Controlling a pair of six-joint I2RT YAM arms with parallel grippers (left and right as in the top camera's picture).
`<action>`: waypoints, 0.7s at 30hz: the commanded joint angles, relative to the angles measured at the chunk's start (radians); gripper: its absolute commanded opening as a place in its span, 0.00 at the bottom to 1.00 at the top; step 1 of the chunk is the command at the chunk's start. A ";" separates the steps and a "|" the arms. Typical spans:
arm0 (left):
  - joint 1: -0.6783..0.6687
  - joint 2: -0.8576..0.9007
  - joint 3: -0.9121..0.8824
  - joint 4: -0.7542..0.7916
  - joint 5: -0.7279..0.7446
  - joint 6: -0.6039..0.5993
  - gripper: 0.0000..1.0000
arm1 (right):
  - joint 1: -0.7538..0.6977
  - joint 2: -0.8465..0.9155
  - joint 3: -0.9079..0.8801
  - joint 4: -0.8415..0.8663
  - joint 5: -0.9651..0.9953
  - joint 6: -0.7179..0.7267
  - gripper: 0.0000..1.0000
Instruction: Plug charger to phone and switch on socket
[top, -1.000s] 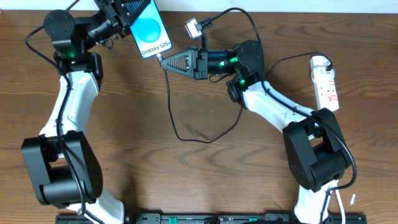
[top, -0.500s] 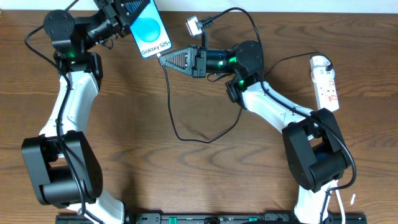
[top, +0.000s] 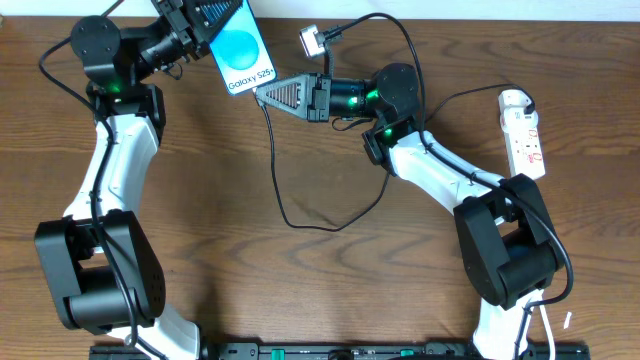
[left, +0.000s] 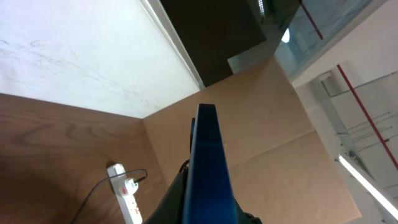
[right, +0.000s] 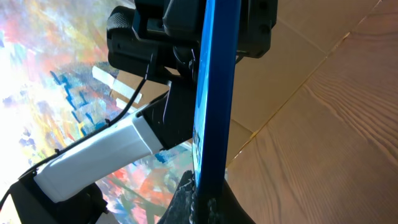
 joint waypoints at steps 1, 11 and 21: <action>-0.013 -0.022 0.014 0.009 0.072 -0.002 0.08 | -0.002 0.006 0.013 -0.006 0.108 0.002 0.01; -0.013 -0.022 0.014 0.009 0.073 -0.002 0.07 | 0.000 0.006 0.013 -0.003 0.109 0.002 0.01; -0.014 -0.022 0.014 0.009 0.074 -0.002 0.07 | 0.000 0.006 0.013 0.004 0.124 0.002 0.01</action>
